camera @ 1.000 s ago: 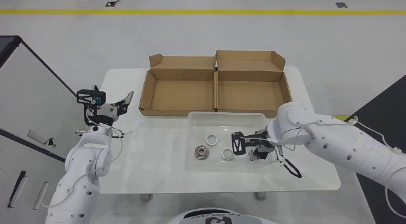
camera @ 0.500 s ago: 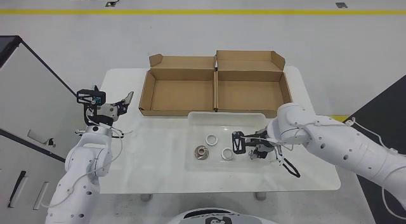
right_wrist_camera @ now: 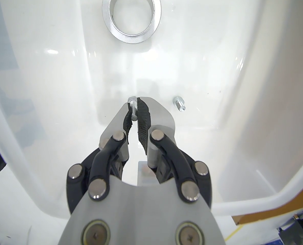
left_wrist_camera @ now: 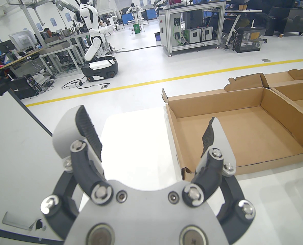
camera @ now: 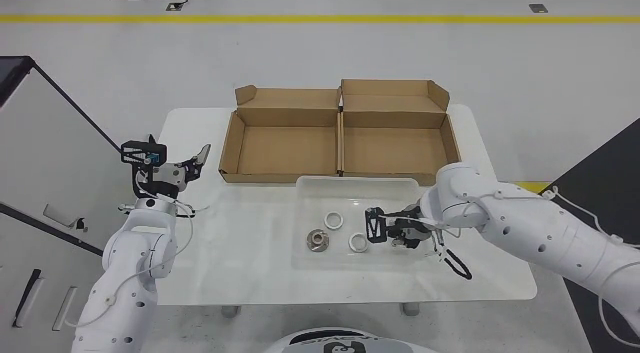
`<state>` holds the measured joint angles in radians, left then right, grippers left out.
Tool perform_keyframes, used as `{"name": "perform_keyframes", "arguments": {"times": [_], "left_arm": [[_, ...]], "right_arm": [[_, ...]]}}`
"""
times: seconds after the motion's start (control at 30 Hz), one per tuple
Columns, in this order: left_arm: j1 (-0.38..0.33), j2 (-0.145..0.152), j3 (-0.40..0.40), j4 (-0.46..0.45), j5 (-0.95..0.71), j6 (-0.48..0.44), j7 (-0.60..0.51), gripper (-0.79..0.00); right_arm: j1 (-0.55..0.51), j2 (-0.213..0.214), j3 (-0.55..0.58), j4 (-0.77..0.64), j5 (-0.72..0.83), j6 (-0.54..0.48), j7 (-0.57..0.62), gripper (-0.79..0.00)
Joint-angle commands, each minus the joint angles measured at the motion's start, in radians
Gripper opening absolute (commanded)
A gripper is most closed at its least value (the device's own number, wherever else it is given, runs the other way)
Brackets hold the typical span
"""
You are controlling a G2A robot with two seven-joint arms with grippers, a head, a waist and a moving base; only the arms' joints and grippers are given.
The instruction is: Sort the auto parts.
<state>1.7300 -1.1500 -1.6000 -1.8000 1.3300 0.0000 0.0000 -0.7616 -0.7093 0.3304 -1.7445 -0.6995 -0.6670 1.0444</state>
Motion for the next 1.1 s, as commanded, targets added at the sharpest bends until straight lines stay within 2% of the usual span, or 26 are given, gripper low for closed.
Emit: {"name": "perform_keyframes", "arguments": {"times": [0.0,0.23,0.6,1.07], "left_arm": [[0.0,0.0,0.0,0.0,0.0,0.0,0.0,0.0],[0.0,0.0,0.0,0.0,0.0,0.0,0.0,0.0],[0.0,0.0,0.0,0.0,0.0,0.0,0.0,0.0],[0.0,0.0,0.0,0.0,0.0,0.0,0.0,0.0]], "right_arm": [[-0.002,-0.001,0.003,0.001,0.0,-0.001,0.0,-0.785],[0.01,-0.001,0.034,-0.037,0.026,0.002,0.026,-0.785],[0.025,0.023,0.118,-0.143,0.1,-0.006,0.045,-0.785],[-0.001,0.077,0.265,-0.151,0.19,-0.077,-0.033,-0.785]]}}
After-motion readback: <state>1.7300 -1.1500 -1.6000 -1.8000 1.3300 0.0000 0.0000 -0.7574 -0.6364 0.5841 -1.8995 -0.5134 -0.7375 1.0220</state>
